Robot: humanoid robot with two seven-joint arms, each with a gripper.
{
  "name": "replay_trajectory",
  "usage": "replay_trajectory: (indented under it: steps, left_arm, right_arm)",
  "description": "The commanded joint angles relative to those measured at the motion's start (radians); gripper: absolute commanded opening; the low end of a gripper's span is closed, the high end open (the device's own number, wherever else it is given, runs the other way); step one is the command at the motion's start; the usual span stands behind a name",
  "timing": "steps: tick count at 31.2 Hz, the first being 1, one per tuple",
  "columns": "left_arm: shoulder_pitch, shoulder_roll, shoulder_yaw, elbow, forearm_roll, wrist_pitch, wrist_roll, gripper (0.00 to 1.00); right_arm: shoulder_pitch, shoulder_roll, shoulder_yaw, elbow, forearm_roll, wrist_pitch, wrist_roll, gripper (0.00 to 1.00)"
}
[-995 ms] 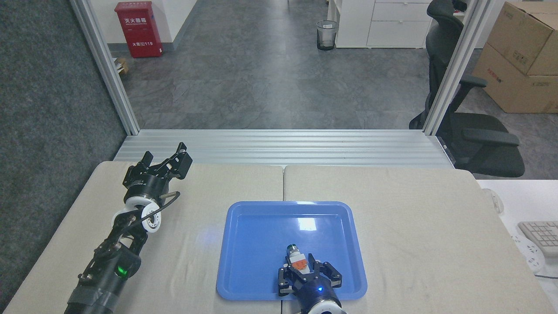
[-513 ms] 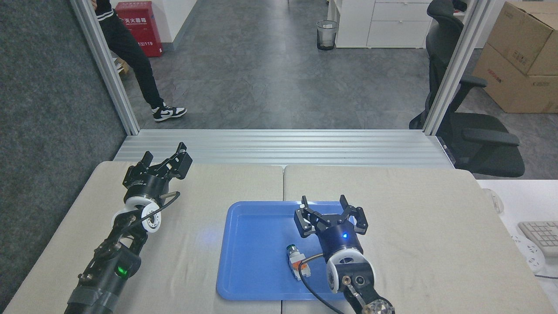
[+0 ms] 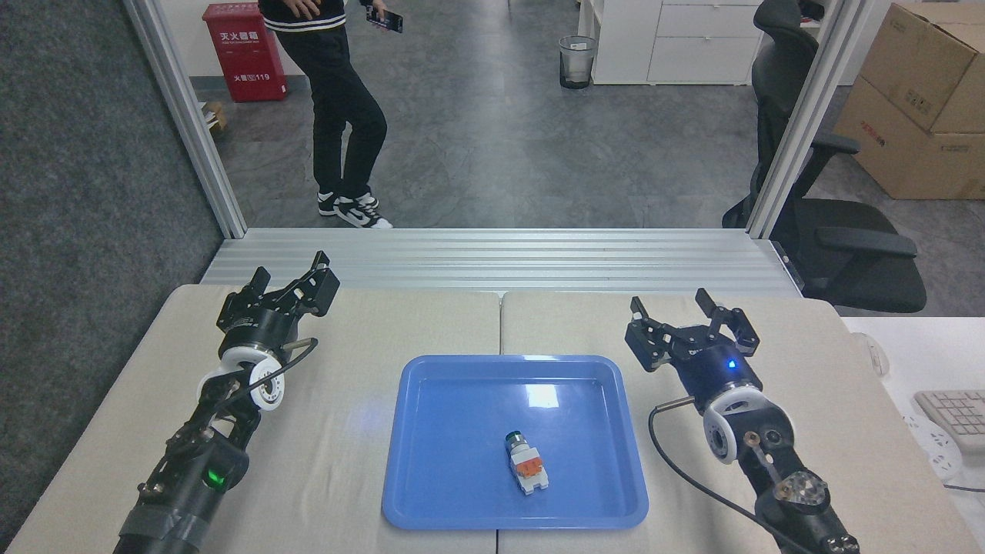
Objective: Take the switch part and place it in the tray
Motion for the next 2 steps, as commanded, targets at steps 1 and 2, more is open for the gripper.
replay_trajectory:
  steps: [1, 2]
  left_arm:
    - [0.0, 0.0, 0.0, 0.0, 0.0, 0.0, 0.0, 1.0]
    - [0.0, 0.0, 0.0, 0.0, 0.0, 0.0, 0.0, 1.0]
  right_arm:
    - [-0.018, -0.199, -0.137, 0.115, -0.042, -0.008, -0.023, 1.0]
    - [-0.019, -0.202, -0.138, 0.117, -0.046, -0.006, -0.037, 1.0]
